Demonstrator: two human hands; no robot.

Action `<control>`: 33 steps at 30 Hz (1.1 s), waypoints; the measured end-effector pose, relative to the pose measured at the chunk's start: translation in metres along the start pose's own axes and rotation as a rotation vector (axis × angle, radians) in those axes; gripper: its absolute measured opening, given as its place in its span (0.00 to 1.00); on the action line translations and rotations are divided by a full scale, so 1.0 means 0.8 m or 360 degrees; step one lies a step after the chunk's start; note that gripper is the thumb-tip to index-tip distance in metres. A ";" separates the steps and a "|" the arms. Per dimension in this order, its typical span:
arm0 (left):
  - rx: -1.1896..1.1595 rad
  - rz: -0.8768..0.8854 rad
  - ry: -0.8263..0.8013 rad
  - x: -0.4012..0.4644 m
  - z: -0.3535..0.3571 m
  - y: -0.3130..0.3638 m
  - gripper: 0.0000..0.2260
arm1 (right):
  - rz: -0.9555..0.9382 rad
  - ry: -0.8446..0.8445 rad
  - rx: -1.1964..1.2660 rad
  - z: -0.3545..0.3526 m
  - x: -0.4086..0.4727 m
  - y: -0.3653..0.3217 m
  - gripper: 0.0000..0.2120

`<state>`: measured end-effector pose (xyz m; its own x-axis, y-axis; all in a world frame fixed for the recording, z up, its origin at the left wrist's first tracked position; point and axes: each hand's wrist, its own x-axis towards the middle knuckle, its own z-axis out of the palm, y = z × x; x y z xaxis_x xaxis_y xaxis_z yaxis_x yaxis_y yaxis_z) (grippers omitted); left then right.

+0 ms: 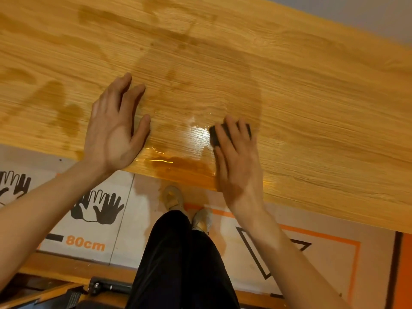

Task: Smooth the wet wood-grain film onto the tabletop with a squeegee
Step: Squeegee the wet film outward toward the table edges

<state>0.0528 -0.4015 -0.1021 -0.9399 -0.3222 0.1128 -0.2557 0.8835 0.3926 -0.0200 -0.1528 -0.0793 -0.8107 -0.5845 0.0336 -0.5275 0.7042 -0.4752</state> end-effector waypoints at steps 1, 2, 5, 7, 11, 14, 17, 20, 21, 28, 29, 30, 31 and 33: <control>-0.0009 0.0004 0.0008 0.000 -0.001 0.001 0.25 | -0.0053 -0.0085 0.0053 0.001 -0.035 -0.005 0.22; -0.0015 0.0006 0.0016 0.000 -0.002 0.003 0.25 | -0.0114 -0.0150 0.0080 0.000 -0.058 -0.006 0.23; -0.0016 0.0003 0.0036 0.000 -0.003 0.007 0.25 | -0.0254 -0.0238 0.0041 -0.006 -0.034 0.007 0.22; -0.0018 0.0006 0.0028 0.000 -0.005 0.008 0.25 | -0.0157 -0.0155 -0.0064 -0.008 0.028 0.007 0.20; -0.0011 -0.0011 -0.0005 0.002 -0.007 0.007 0.25 | 0.0134 0.0068 -0.0067 -0.003 0.117 -0.001 0.20; 0.0003 -0.0017 -0.0010 0.002 -0.008 0.005 0.26 | -0.0037 0.0040 -0.0066 0.012 0.064 -0.018 0.19; 0.0012 -0.0013 0.0014 0.001 -0.006 0.004 0.26 | -0.0328 -0.0157 -0.0018 0.023 -0.040 -0.037 0.23; 0.0013 -0.0030 0.0038 0.002 -0.004 0.003 0.25 | -0.0467 -0.0318 -0.0008 0.016 -0.037 -0.030 0.22; 0.0016 -0.0030 0.0048 0.003 -0.003 0.003 0.25 | -0.0426 -0.0306 -0.0036 0.014 -0.012 -0.028 0.20; 0.0023 -0.0060 0.0065 0.004 -0.001 0.003 0.25 | 0.0094 0.0076 -0.0044 0.028 0.096 -0.048 0.19; 0.0027 -0.0070 0.0058 0.004 -0.002 0.004 0.25 | 0.0052 0.0070 -0.0012 0.033 0.066 -0.057 0.18; 0.0032 -0.0069 0.0051 0.003 -0.002 0.004 0.24 | -0.0002 0.0058 0.0003 0.038 0.030 -0.068 0.18; 0.0037 -0.0058 0.0048 0.002 -0.002 0.004 0.24 | -0.0058 0.0023 0.0003 0.043 -0.008 -0.078 0.18; 0.0053 -0.0024 0.0052 0.002 -0.002 0.004 0.24 | -0.0151 -0.0038 -0.0009 0.049 -0.058 -0.088 0.22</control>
<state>0.0510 -0.3994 -0.0989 -0.9282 -0.3460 0.1371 -0.2777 0.8891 0.3640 0.0644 -0.1911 -0.0820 -0.7508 -0.6580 0.0570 -0.6028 0.6475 -0.4662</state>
